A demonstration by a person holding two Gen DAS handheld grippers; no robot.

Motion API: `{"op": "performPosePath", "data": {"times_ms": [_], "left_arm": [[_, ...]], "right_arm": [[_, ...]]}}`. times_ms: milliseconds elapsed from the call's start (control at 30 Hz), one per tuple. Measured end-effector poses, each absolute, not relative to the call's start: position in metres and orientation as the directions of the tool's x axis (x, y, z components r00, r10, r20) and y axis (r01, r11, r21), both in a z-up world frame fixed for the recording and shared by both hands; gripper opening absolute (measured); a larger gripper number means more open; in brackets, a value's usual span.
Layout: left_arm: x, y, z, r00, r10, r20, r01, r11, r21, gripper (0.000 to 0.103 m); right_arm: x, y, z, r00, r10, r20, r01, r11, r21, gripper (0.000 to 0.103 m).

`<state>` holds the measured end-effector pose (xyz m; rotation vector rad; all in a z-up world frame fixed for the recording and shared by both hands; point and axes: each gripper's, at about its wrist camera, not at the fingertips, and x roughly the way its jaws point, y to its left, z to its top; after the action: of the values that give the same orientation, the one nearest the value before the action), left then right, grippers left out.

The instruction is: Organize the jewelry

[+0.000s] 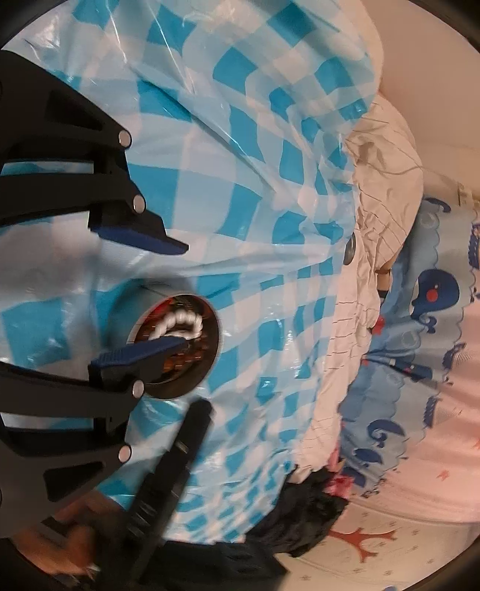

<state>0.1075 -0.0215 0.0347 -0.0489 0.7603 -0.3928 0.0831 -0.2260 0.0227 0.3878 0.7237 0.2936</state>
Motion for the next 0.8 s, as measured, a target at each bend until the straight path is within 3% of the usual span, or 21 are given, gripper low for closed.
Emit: {"op": "performPosePath", "data": {"times_ms": [300,467,533,800], "left_arm": [[0.06,-0.018,0.021,0.635,-0.348,-0.689,0.353,0.925,-0.141,0.052],[0.036,-0.01,0.015,0.647,-0.315,-0.695,0.331,0.936,-0.116,0.057],[0.027,-0.007,0.014,0.655,-0.296,-0.695,0.322,0.942,-0.097,0.062],[0.016,0.0,0.011,0.686,-0.242,-0.686,0.277,0.959,-0.062,0.077]], "right_arm": [[0.017,-0.248,-0.001,0.704,0.286,-0.65,0.029,0.903,0.429,0.049],[-0.002,-0.239,-0.006,0.723,0.197,-0.662,0.063,0.936,0.348,0.058],[-0.007,-0.232,-0.011,0.723,0.155,-0.674,0.074,0.952,0.298,0.067],[-0.021,-0.205,-0.027,0.739,0.055,-0.672,0.068,0.986,0.154,0.073]]}}
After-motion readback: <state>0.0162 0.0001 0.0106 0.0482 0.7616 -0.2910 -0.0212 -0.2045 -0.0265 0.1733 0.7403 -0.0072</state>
